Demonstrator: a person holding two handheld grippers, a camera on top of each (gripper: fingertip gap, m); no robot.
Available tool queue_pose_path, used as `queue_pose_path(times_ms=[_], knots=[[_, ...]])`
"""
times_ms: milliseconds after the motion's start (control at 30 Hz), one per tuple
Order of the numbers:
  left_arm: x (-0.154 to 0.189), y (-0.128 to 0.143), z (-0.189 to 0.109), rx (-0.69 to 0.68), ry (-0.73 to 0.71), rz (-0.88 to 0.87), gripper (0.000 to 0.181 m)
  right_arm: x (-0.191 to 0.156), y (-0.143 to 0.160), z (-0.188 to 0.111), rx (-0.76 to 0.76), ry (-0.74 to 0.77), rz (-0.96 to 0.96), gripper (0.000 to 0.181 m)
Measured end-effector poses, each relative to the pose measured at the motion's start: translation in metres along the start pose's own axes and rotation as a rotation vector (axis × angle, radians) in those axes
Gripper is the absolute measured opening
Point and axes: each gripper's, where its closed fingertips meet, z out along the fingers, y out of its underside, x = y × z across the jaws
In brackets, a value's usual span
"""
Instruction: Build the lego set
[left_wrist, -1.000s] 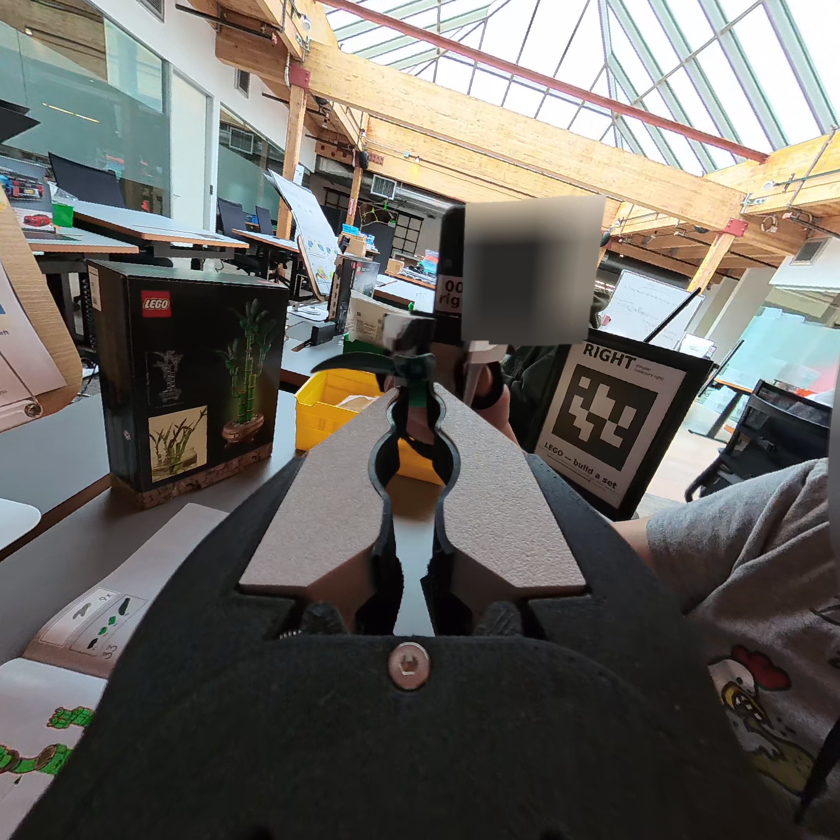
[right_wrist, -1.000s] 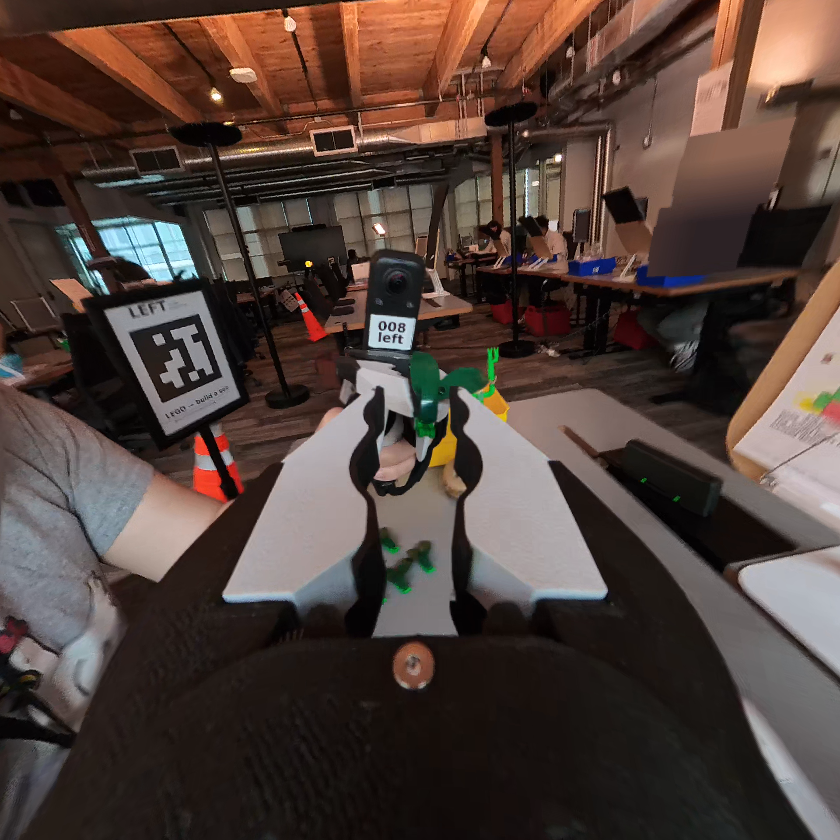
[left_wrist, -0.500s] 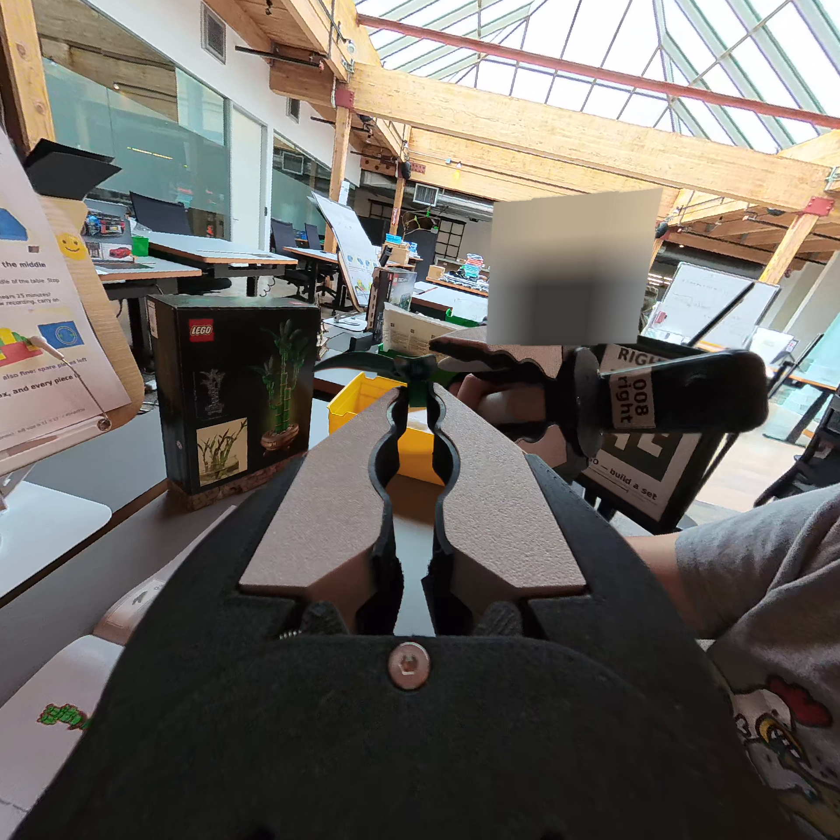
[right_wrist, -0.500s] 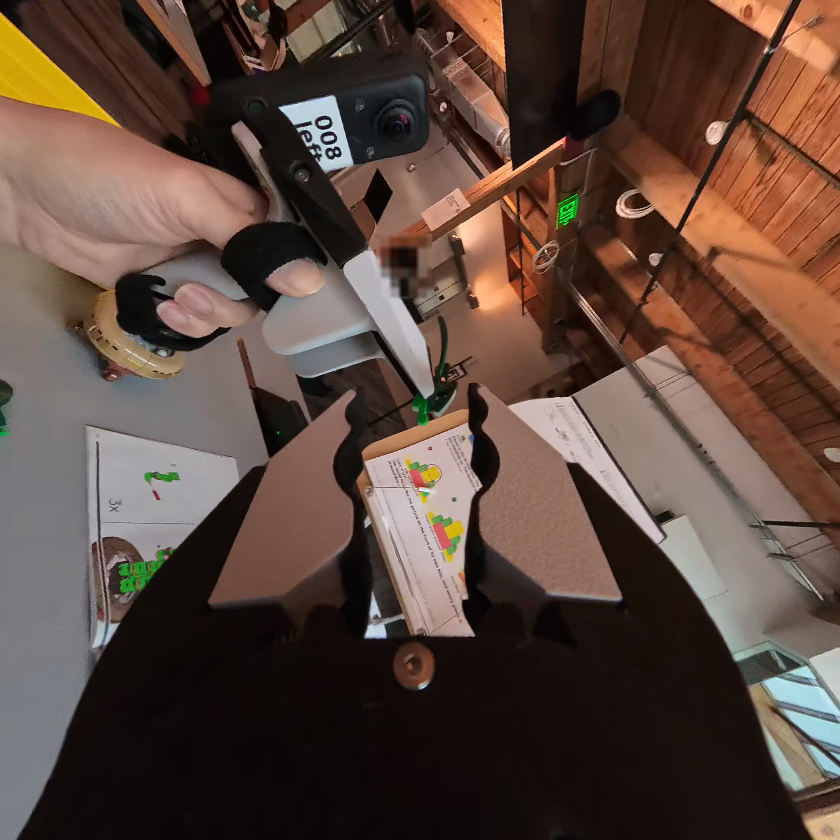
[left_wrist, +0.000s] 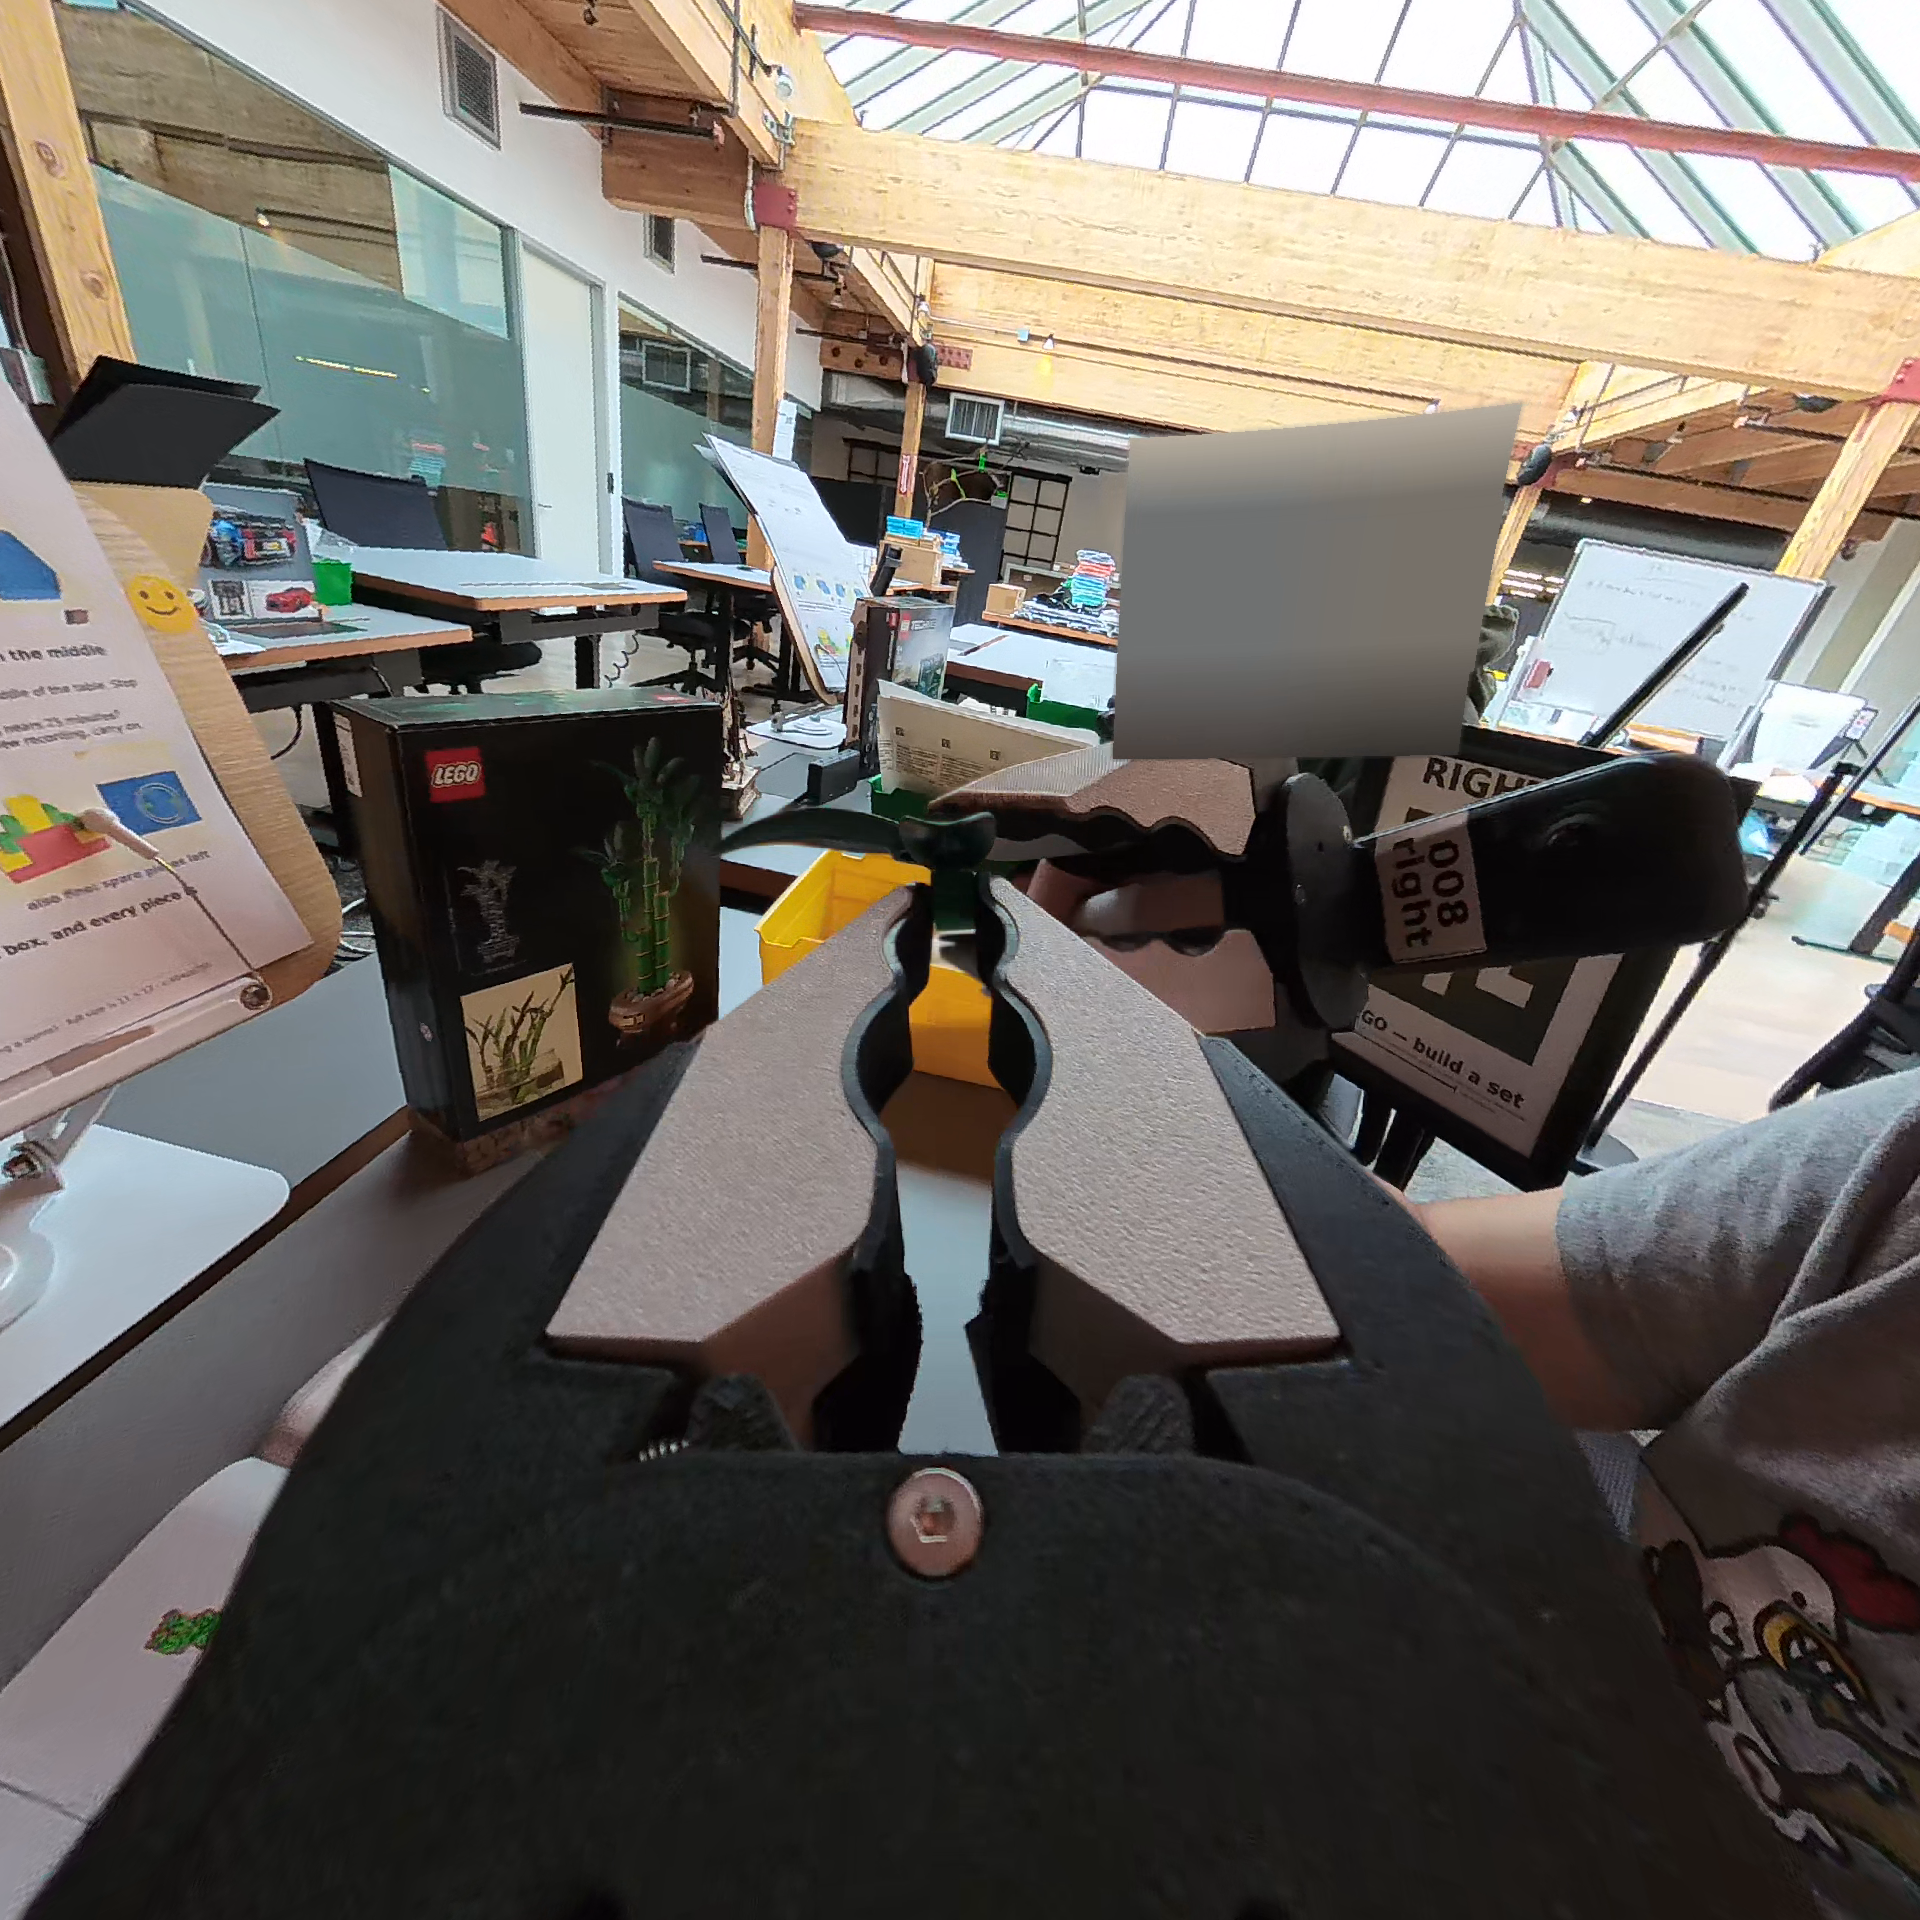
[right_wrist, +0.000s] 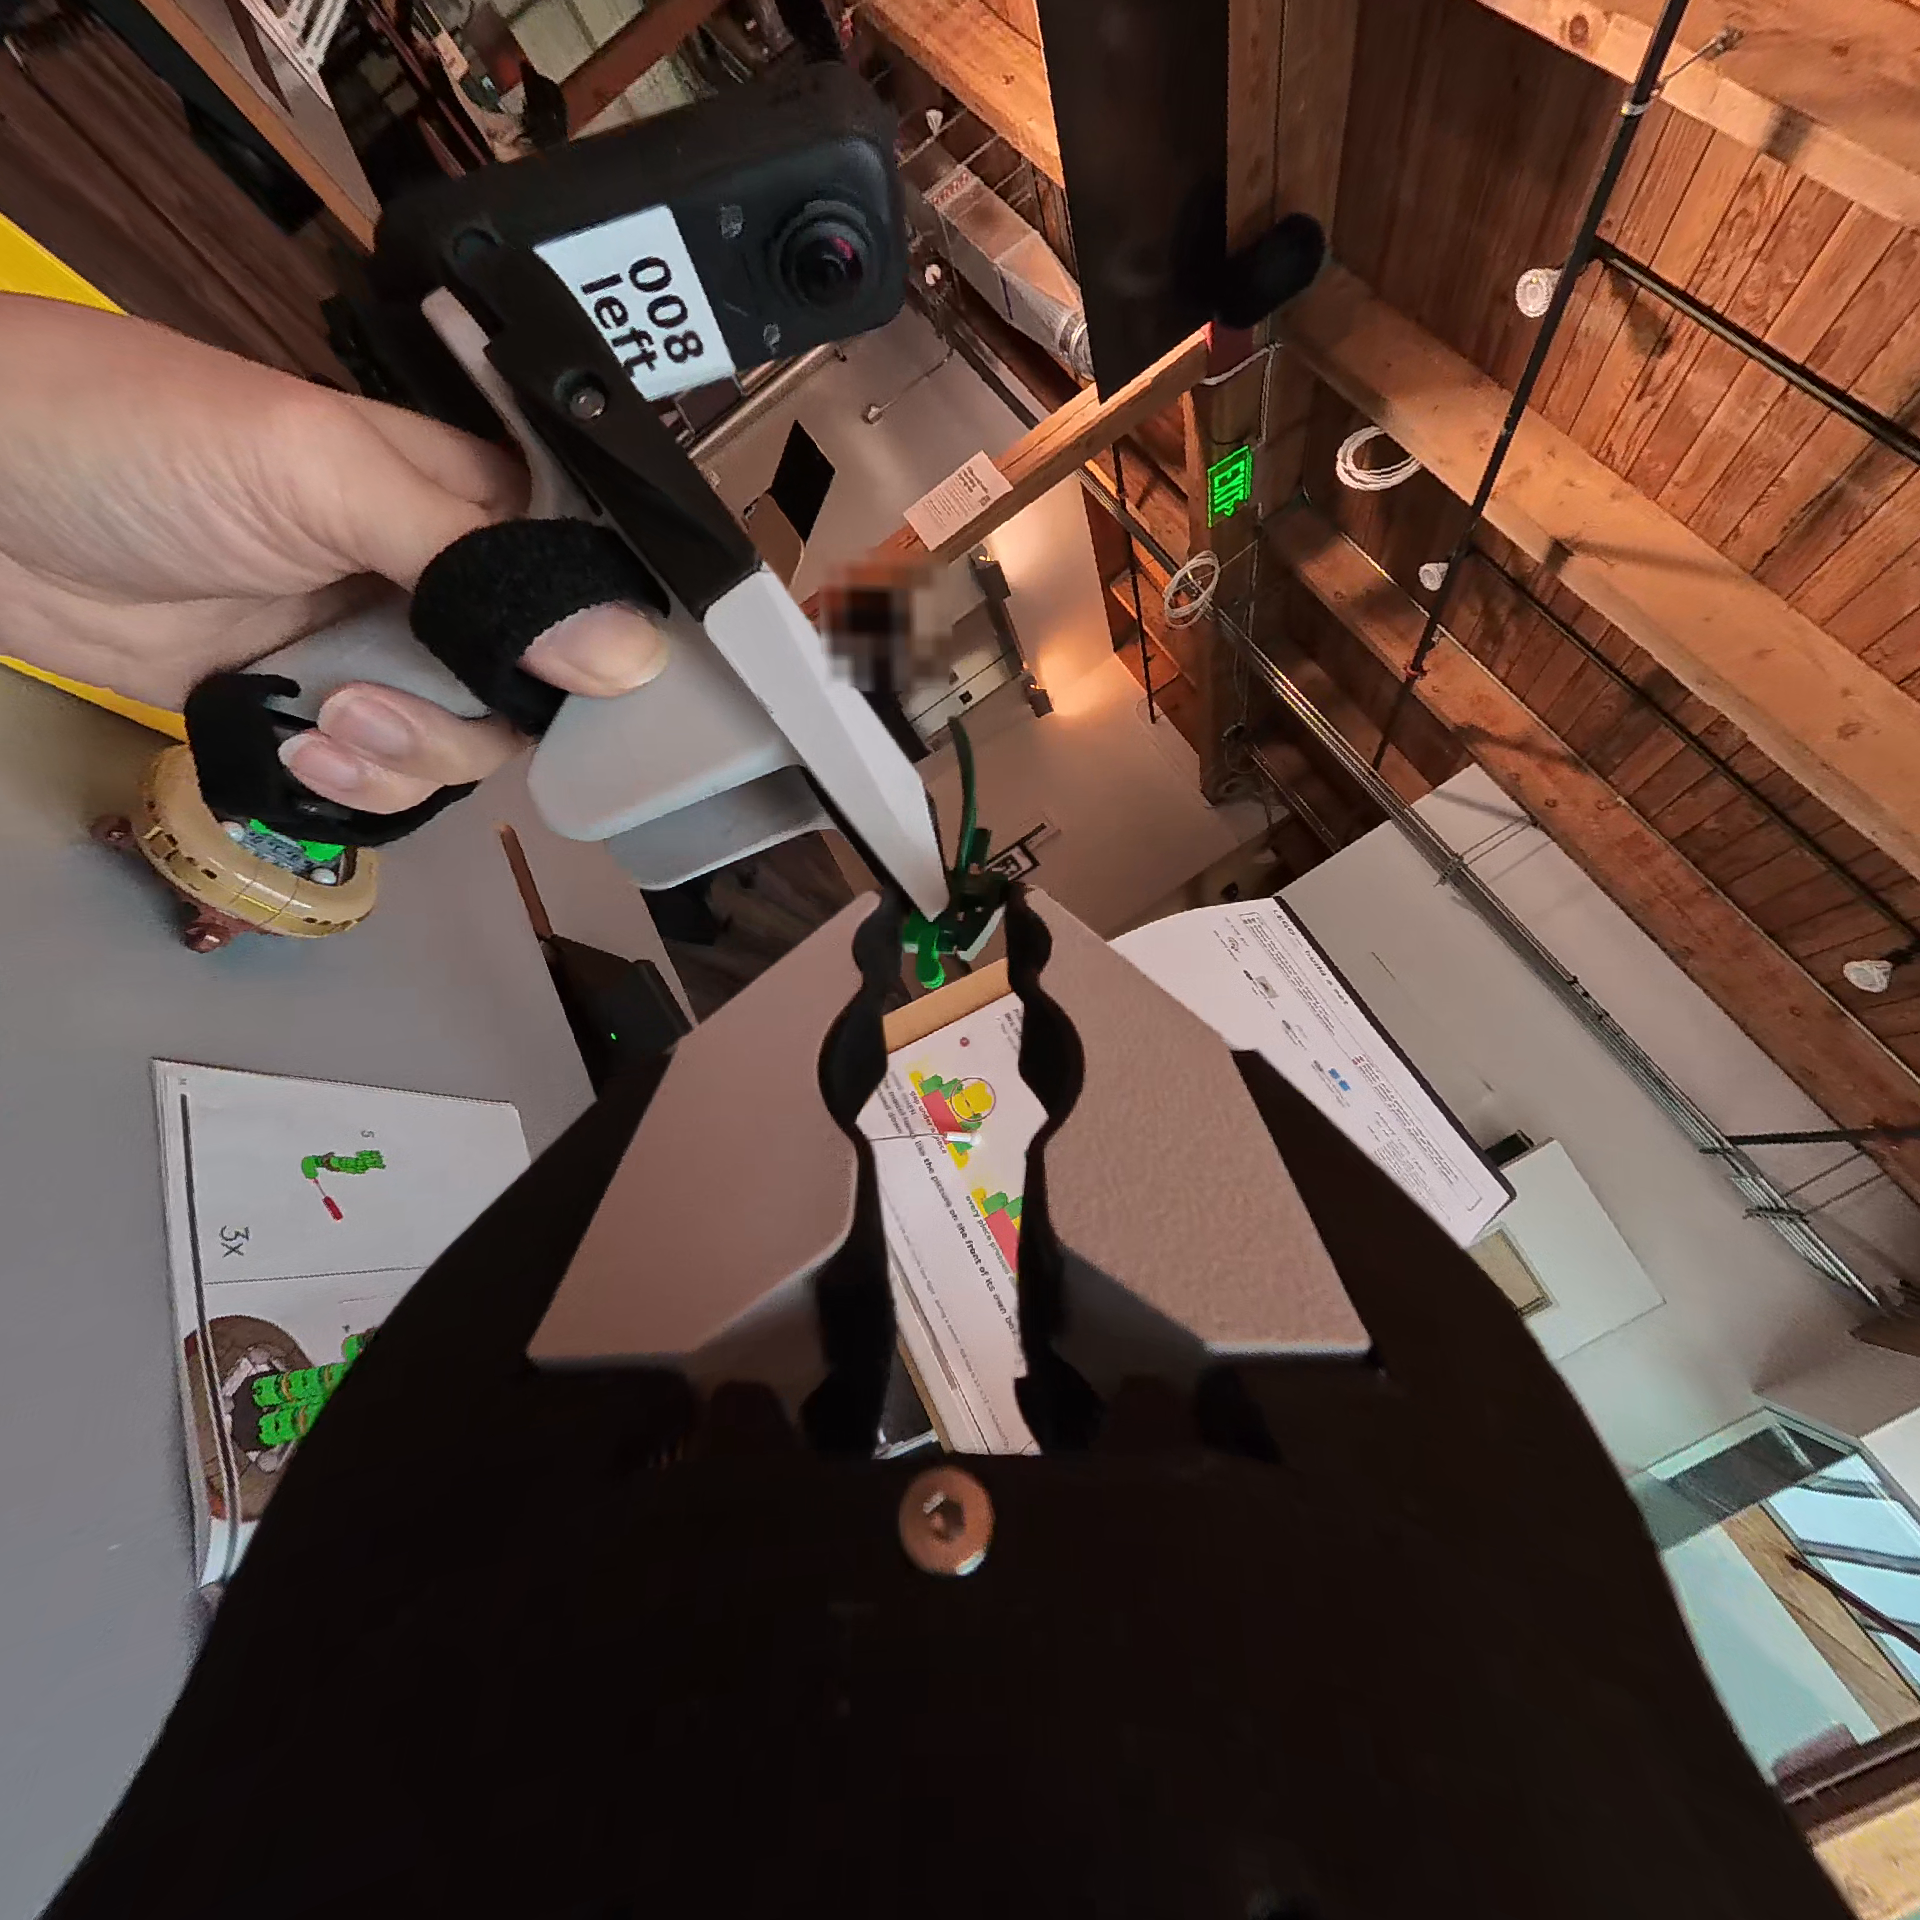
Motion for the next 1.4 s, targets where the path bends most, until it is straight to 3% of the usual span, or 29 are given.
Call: queue_pose_path(times_ms=[433, 867, 1200, 1400], knots=[[0.004, -0.005, -0.008, 0.016, 0.077, -0.080, 0.013, 0.004, 0.002, -0.002, -0.022, 0.017, -0.027, 0.016], [0.005, 0.000, -0.004, 0.009, 0.110, -0.068, 0.006, -0.002, -0.004, -0.001, 0.030, 0.009, -0.029, 0.015], [0.006, 0.006, -0.006, -0.087, 0.008, 0.128, 0.006, -0.008, -0.005, -0.004, 0.069, -0.049, 0.007, 0.016], [0.006, 0.007, -0.009, -0.119, 0.003, 0.082, 0.005, -0.013, -0.007, -0.003, 0.124, -0.073, 0.084, 0.019]])
